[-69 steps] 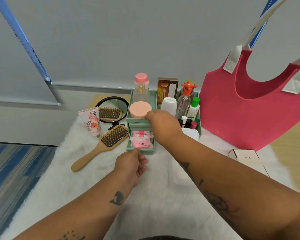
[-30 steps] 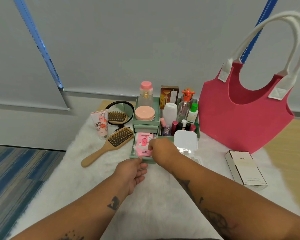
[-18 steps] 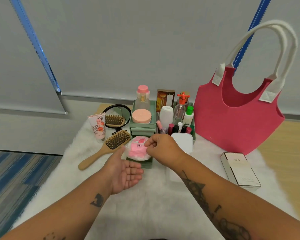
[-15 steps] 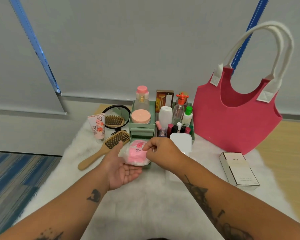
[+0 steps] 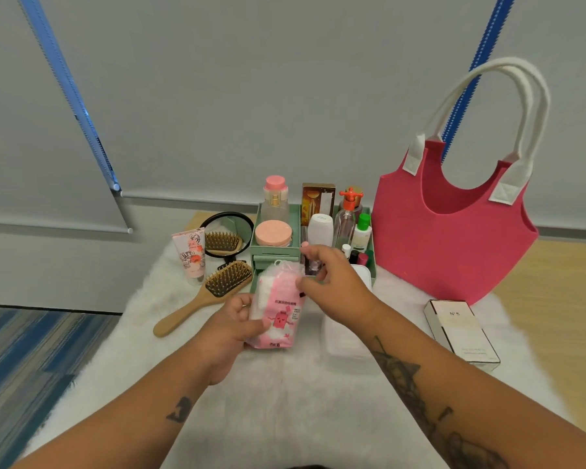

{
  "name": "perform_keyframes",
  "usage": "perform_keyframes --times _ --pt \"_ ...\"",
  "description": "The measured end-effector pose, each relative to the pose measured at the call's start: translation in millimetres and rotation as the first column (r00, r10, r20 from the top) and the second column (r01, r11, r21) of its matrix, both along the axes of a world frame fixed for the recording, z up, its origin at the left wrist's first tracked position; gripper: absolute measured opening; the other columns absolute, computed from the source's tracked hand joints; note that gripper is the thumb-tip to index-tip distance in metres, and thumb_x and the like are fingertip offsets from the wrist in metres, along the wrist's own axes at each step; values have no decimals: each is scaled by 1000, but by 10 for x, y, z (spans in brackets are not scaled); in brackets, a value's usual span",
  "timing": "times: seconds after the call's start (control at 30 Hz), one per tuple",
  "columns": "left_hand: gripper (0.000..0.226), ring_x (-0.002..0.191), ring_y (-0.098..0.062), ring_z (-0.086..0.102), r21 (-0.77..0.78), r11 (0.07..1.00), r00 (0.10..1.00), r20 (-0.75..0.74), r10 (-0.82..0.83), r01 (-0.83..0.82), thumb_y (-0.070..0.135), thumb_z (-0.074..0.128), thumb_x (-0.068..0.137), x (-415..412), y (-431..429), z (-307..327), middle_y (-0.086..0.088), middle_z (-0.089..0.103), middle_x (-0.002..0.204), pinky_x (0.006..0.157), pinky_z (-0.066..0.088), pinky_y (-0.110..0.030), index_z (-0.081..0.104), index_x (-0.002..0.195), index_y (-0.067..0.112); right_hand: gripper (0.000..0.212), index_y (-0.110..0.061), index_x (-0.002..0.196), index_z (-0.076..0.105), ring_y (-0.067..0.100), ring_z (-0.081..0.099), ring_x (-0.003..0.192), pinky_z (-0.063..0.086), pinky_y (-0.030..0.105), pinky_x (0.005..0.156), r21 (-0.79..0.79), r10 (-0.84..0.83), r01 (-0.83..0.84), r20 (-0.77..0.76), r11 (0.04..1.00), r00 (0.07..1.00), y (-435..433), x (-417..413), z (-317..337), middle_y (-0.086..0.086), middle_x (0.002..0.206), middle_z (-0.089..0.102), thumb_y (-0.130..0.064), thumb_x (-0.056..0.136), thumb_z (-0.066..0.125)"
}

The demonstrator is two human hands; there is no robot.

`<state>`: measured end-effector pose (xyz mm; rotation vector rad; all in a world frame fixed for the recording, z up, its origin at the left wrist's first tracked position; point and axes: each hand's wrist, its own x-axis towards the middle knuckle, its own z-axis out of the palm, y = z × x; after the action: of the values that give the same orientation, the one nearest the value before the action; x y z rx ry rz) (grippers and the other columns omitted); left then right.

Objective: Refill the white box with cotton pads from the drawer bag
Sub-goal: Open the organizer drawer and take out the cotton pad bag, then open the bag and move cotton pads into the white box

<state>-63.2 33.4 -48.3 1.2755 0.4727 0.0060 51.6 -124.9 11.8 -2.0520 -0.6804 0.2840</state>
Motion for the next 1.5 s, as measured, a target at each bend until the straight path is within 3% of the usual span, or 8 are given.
perform_keyframes --times 0.1,0.23,0.43,0.6,0.93,1.2,1.33,1.5 --pt "47 104 -27 65 228 973 999 3 -44 42 -7 67 78 -47 -28 -25 -9 71 108 77 56 -32 50 118 10 27 -29 105 65 6 52 84 52 23 80 -40 92 -94 -46 995 995 -24 -41 -17 -7 111 53 -14 83 67" --pt "62 108 -3 54 656 752 995 20 -98 60 5 72 77 -70 -85 97 13 57 115 70 45 -7 43 126 31 24 -31 95 64 3 51 71 44 16 69 -84 126 -125 3 989 992 -39 -129 -83 -14 90 56 -14 81 71" --pt "37 117 8 40 885 431 937 283 -202 -174 19 67 84 -161 -80 185 14 44 123 88 42 -16 59 115 38 26 -31 90 63 3 51 70 42 14 63 -99 176 -169 68 981 982 -10 -250 -118 -16 83 55 -14 76 77" --pt "22 106 -6 50 918 347 935 280 -219 -193 0 64 81 -239 -74 72 5 46 115 83 38 -15 68 81 22 23 -24 96 69 0 50 76 38 11 65 -190 265 -241 118 952 957 4 -336 -186 -10 91 56 -23 74 78" --pt "25 108 -3 41 893 358 922 349 -169 -272 -6 64 74 -241 -94 10 -1 46 113 88 30 -2 67 72 19 21 -19 106 75 0 48 77 39 20 79 -279 204 -179 65 944 977 51 -300 -75 -25 78 42 -18 90 61" --pt "20 110 -11 44 913 342 939 295 -178 -222 4 62 80 -207 -72 23 3 42 120 85 40 -20 65 84 23 45 -30 136 53 9 40 96 36 23 87 -421 323 -235 149 876 935 23 -344 -114 -6 103 38 -28 92 59" --pt "42 112 -10 40 959 257 945 186 -270 -115 9 64 80 -174 -34 116 4 35 133 85 43 -25 59 115 32 37 -27 127 61 12 42 99 39 26 87 -411 350 -260 159 873 923 14 -341 -108 -3 104 42 -25 90 60" --pt "26 114 -8 42 989 144 928 34 -370 22 26 60 83 -174 39 247 5 34 138 79 43 -23 63 106 36 31 -25 116 69 11 36 99 39 29 85 -499 403 -243 243 832 882 -28 -324 -76 -5 99 41 -36 87 63"
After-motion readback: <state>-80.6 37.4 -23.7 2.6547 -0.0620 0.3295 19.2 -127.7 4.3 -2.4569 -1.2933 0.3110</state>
